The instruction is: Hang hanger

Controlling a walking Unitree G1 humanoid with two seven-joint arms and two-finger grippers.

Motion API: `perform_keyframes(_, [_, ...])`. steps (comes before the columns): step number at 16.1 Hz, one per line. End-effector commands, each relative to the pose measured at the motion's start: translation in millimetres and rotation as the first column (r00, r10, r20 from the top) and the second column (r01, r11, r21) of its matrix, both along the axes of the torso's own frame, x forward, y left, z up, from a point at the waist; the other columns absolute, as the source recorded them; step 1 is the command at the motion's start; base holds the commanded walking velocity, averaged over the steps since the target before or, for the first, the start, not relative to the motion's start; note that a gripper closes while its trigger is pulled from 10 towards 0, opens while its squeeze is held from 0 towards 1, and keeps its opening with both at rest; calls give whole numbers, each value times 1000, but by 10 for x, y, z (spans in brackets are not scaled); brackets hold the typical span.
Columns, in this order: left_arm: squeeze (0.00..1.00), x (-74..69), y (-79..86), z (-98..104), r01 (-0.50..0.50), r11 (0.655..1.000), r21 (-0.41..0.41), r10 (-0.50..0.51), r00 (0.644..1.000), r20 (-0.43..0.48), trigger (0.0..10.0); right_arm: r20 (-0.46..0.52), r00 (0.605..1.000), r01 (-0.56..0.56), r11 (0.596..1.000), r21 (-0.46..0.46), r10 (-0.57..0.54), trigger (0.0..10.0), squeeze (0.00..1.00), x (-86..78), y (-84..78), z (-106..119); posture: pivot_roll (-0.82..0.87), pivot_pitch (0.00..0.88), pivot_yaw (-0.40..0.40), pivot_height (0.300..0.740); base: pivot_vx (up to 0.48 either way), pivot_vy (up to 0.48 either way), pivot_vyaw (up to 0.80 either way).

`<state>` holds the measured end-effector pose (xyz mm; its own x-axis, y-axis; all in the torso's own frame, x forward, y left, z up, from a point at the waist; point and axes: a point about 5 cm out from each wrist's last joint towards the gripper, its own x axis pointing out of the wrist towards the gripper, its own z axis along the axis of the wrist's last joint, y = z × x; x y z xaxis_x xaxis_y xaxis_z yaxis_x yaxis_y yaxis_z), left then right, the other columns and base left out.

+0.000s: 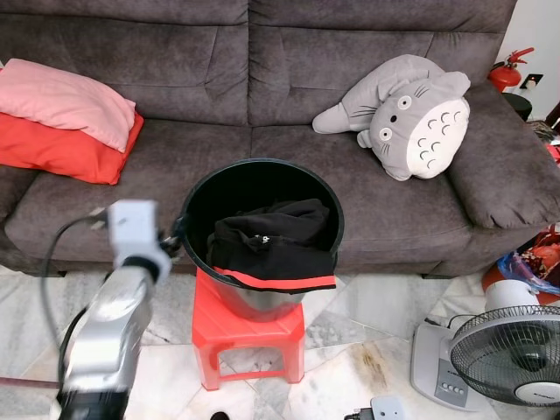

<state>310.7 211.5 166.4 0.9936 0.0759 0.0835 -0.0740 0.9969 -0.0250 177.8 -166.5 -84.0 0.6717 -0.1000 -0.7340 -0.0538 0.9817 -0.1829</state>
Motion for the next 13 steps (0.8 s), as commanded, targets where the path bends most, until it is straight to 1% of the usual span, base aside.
perform_keyframes(1, [1000, -75, 100, -15, -54, 998, -23, 54, 998, 33, 10000, -24, 1000, 11, 1000, -9, -11, 10000, 0, -95, -26, -42, -75, 183, -39, 740, 0, 0, 0])
perform_keyframes(2, [1000, -144, 153, -80, -90, 996, -20, 91, 995, 47, 10000, -2, 1000, 18, 1000, -13, -18, 10000, 0, -85, -32, -29, -76, 181, -40, 740, 0, 0, 0])
perform_keyframes(3, [1000, -191, 188, -130, -115, 993, 15, 114, 992, 51, 10000, 12, 1000, 28, 1000, -9, -28, 10000, 0, -82, -33, -23, -79, 175, -40, 740, 0, 0, 0])
perform_keyframes(4, [1000, -268, 241, -208, -159, 987, 21, 157, 986, 52, 10000, 20, 999, 28, 1000, -6, -28, 10000, 0, -81, -38, -18, -85, 169, -41, 740, 0, 0, 0])
perform_keyframes(6, [1000, -370, 325, -296, -230, 973, 21, 229, 972, 54, 10000, 36, 999, 28, 1000, -5, -28, 10000, 0, -79, -45, -11, -76, 162, -44, 740, 0, 0, 0])
perform_keyframes(7, [1000, -419, 389, -385, -267, 963, 40, 265, 963, 37, 10000, 49, 998, 29, 1000, 0, -29, 10000, 0, -77, -43, -4, -72, 158, -44, 740, 0, 0, 0])
perform_keyframes(8, [1000, -463, 452, -510, -292, 954, 66, 293, 956, -2, 10000, 62, 998, 29, 1000, 4, -29, 10000, 0, -72, -38, 3, -74, 155, -43, 740, 0, 0, 0])
perform_keyframes(9, [427, -509, 502, -705, -291, 951, 106, 299, 951, -73, 10000, 92, 995, 37, 999, 5, -37, 10000, 0, -70, -106, 24, -74, 155, -43, 740, 0, 0, 0])
perform_keyframes(10, [0, -550, 537, -886, -283, 948, 144, 303, 942, -146, 10000, 121, 992, 42, 999, 12, -43, 10000, 0, -36, -158, 56, -68, 149, -36, 740, 0, 0, 0])
perform_keyframes(11, [0, -631, 572, -1141, -260, 949, 178, 299, 921, -248, 10000, 181, 982, 46, 999, 21, -49, 10000, 0, 29, -184, 114, -68, 149, -32, 740, 0, 0, 0])
perform_keyframes(12, [0, -671, 595, -1246, -249, 945, 210, 304, 907, -292, 10000, 215, 975, 47, 999, 16, -49, 10000, 0, 59, -195, 147, -69, 149, -31, 740, 0, 0, 0])
perform_keyframes(13, [0, -760, 638, -1417, -256, 941, 224, 323, 877, -357, 10000, 263, 963, 61, 998, 5, -60, 10000, 0, 72, -240, 188, -79, 146, -28, 740, 0, 0, 0])
